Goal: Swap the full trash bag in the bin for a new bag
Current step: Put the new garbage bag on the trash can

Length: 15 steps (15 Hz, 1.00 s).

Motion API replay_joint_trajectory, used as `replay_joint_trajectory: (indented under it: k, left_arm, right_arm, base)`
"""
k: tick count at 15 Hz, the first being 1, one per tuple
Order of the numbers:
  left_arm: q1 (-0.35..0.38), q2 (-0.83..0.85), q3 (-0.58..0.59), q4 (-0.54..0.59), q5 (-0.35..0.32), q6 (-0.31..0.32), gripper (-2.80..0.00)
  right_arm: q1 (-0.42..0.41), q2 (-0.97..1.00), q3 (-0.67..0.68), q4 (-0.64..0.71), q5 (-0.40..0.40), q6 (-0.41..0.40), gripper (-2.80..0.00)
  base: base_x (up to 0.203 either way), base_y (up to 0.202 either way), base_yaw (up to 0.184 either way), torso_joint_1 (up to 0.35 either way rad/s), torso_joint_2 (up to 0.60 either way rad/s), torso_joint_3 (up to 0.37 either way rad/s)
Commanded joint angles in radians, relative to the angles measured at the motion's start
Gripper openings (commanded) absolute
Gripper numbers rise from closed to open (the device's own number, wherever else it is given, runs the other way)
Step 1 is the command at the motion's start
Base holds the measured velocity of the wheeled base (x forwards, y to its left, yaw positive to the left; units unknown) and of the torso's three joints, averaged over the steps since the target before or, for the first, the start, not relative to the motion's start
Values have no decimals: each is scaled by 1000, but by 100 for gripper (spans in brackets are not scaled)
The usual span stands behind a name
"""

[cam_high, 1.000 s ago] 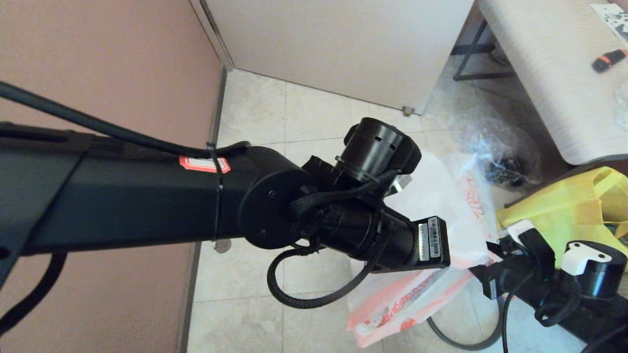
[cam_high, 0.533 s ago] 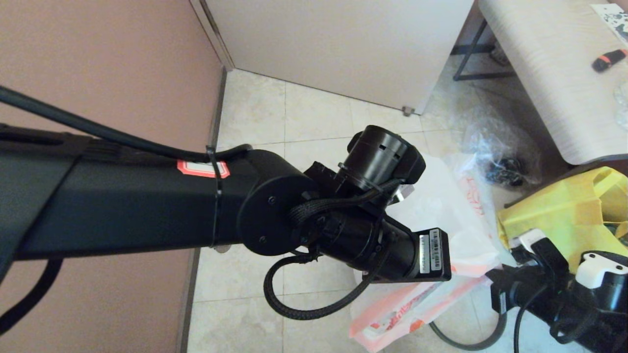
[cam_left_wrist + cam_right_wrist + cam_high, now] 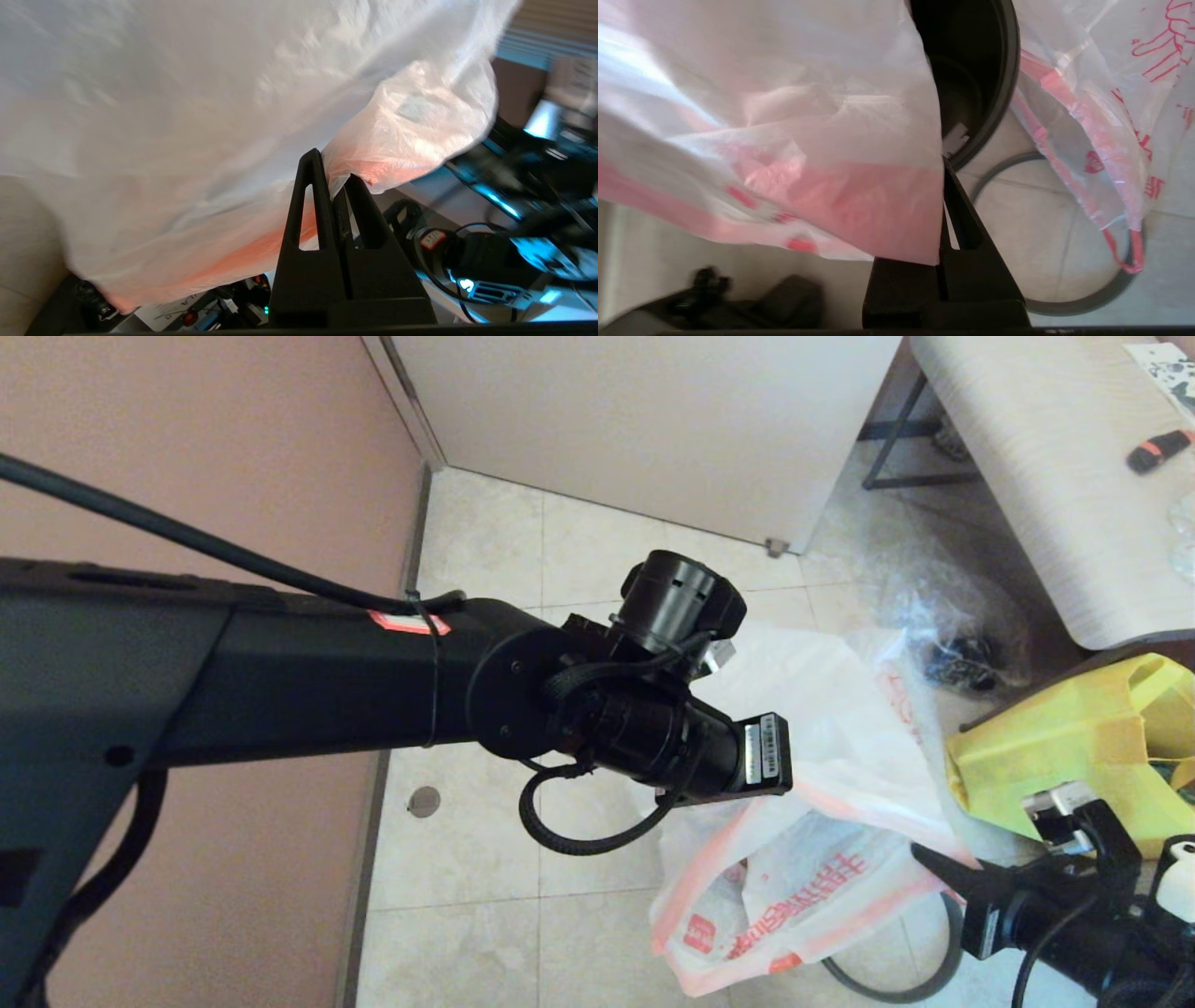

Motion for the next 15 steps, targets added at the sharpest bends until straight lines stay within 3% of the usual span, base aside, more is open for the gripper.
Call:
replay_joint_trajectory:
  k: [1,3,6,8,9,15]
  left_arm:
    - [5,1,-3,1,7,-3,-280]
    - [6,36,-16,-6,58,-1,-280]
    - [30,101,-57,-63,154,27,-280]
    - [28,102,-59,-111,219,57,-280]
    - [17,86,-39,-126,229,58,0]
    - [-30,-95,159,-163,231,57,0]
  right_arm:
    - [3,-133,-1,56,7,11,-280]
    - [0,-214,-44,219,31,42,-280]
    - [-17,-225,-88,229,41,116,-280]
    - [-3,-242,-81,229,50,121,-280]
    - [10,-241,-78,229,53,119,-280]
    - [-12,-212,-71,237,48,114,-280]
  base:
    - [0,0,0,0,0,0]
    - [0,0,0,0,0,0]
    - [0,0,0,0,0,0]
    - [0,0,0,0,0,0]
    - [0,0,0,0,0,0]
    - [0,0,0,0,0,0]
